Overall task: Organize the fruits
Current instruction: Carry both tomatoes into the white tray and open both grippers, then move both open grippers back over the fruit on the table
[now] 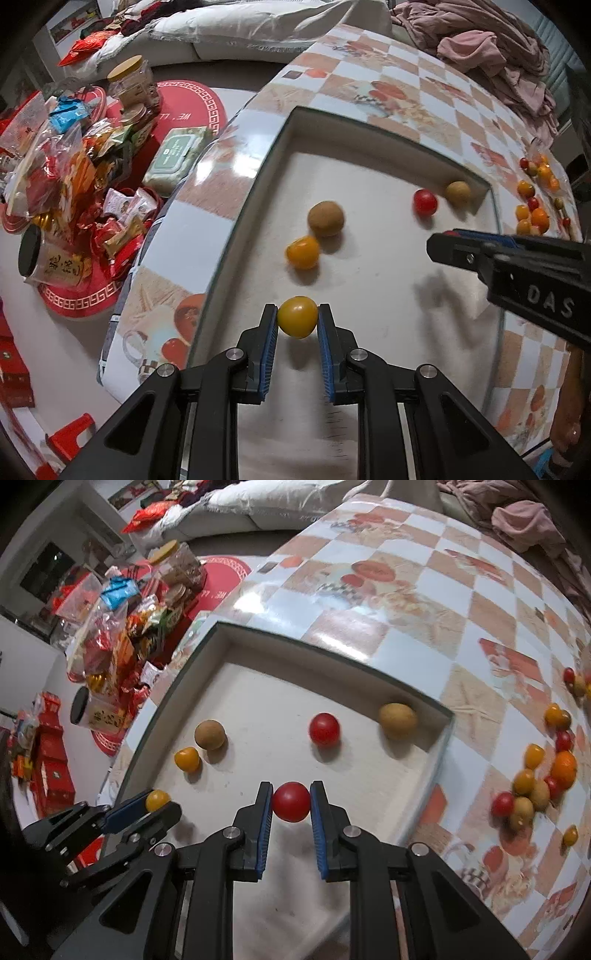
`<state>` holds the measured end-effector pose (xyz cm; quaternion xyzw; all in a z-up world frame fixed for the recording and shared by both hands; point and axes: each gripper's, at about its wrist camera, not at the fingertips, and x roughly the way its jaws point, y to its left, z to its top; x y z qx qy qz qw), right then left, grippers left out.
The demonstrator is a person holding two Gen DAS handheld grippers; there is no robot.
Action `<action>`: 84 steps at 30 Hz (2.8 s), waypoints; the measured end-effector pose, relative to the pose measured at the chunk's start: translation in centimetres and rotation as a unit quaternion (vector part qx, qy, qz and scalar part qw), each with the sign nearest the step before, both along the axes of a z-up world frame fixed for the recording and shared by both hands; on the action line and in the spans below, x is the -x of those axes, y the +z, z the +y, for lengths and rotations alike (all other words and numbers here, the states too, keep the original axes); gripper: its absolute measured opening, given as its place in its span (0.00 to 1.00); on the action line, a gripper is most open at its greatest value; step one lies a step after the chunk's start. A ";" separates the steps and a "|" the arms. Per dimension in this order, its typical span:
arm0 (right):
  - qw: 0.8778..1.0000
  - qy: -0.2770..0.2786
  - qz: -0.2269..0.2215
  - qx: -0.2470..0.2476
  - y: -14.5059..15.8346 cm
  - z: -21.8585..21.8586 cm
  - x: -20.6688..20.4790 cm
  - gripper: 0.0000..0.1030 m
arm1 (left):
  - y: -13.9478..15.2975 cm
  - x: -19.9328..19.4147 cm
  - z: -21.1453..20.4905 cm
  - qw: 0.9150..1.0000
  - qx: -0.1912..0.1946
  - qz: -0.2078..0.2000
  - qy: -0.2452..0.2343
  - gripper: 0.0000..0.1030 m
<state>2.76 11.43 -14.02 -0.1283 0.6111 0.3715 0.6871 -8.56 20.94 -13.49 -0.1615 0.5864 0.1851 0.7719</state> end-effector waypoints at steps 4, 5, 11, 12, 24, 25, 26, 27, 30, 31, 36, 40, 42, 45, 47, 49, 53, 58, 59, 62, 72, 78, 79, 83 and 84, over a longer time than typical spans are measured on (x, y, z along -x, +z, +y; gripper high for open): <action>1.000 0.005 -0.002 0.011 -0.9 1.0 0.0 0.21 | -0.5 0.3 0.1 1.000 0.001 0.005 0.000 0.22; 1.000 0.007 -0.004 0.014 -1.1 1.2 0.0 0.22 | -0.6 0.3 0.1 1.000 0.001 0.006 0.000 0.22; 0.999 0.020 -0.018 0.031 -2.1 2.0 -0.1 0.22 | -1.2 0.4 0.0 1.000 0.003 0.014 -0.002 0.22; 0.999 0.019 -0.018 0.032 -2.2 2.0 -0.1 0.22 | -1.2 0.4 0.0 1.000 0.003 0.015 -0.002 0.22; 0.998 0.031 -0.031 0.035 -2.2 2.2 0.1 0.23 | -1.3 0.1 -0.6 0.999 -0.024 0.030 -0.010 0.35; 0.998 0.031 -0.030 0.035 -2.2 2.2 0.1 0.23 | -1.2 0.2 -0.6 0.999 -0.027 0.032 -0.007 0.46; 0.999 0.031 -0.028 0.034 -2.2 2.2 0.1 0.26 | -1.1 0.3 -0.5 0.999 -0.027 0.028 -0.004 0.64; 0.999 0.029 -0.025 0.031 -2.1 2.1 0.1 0.31 | -0.8 0.5 -0.5 0.999 -0.030 0.020 0.001 0.64; 0.999 0.027 -0.022 0.031 -2.0 1.9 0.2 0.50 | -0.5 0.5 -0.6 0.999 -0.032 0.022 -0.003 0.64; 0.999 0.027 -0.023 0.032 -2.0 1.9 0.3 0.51 | -0.6 0.5 -0.6 0.999 -0.031 0.023 -0.003 0.64; 0.999 0.021 -0.015 0.022 -1.6 1.4 0.4 0.80 | -0.5 0.6 -0.8 0.999 -0.027 0.028 -0.005 0.64; 1.000 0.006 -0.007 0.003 -0.6 0.9 0.0 0.80 | -0.2 0.3 -1.1 0.999 -0.031 0.031 -0.013 0.64; 1.000 -0.004 -0.004 -0.005 0.0 0.5 -0.2 0.80 | 0.2 0.0 -1.5 0.999 -0.034 0.030 -0.019 0.65; 1.000 -0.020 -0.006 -0.015 0.9 -0.5 -0.6 0.80 | 0.9 -0.8 -2.3 0.998 -0.038 0.026 -0.034 0.65; 0.999 -0.032 -0.008 -0.022 1.6 -1.4 -1.0 0.80 | 1.3 -1.4 -3.0 0.998 -0.040 0.022 -0.045 0.65; 0.998 -0.048 -0.012 -0.027 2.2 -2.6 -1.5 0.80 | 1.8 -2.1 -3.7 0.997 -0.042 0.017 -0.057 0.65; 0.996 -0.084 -0.018 -0.029 3.1 -5.7 -2.5 0.80 | 2.9 -3.7 -5.9 0.995 -0.042 0.004 -0.085 0.65; 0.990 -0.137 -0.029 -0.016 3.3 -11.4 -4.0 0.80 | 3.9 -5.9 -9.3 0.991 -0.039 -0.011 -0.124 0.65; 0.989 -0.146 -0.030 -0.012 3.2 -12.5 -4.3 0.80 | 4.0 -6.3 -9.9 0.991 -0.038 -0.013 -0.130 0.65; 0.983 -0.181 -0.030 0.007 2.6 -16.2 -5.1 0.80 | 4.4 -7.7 -12.1 0.988 -0.030 -0.020 -0.148 0.64; 0.964 -0.263 -0.021 0.046 0.4 -25.9 -7.0 0.80 | 3.2 -12.0 -18.6 0.985 0.011 -0.015 -0.169 0.65; 0.965 -0.257 -0.015 0.051 -0.9 -27.8 -8.2 0.80 | 0.9 -13.8 -20.7 0.987 0.027 0.000 -0.156 0.64; 0.965 -0.255 -0.014 0.051 -1.1 -28.0 -8.4 0.80 | 0.5 -14.0 -20.9 0.988 0.032 0.002 -0.153 0.64; 0.968 -0.243 -0.012 0.052 -2.1 -28.3 -9.1 0.80 | -1.1 -15.0 -21.6 0.989 0.044 0.013 -0.137 0.64; 0.969 -0.240 -0.011 0.052 -2.3 -28.3 -9.3 0.76 | -1.4 -15.3 -21.8 0.990 0.044 0.014 -0.134 0.64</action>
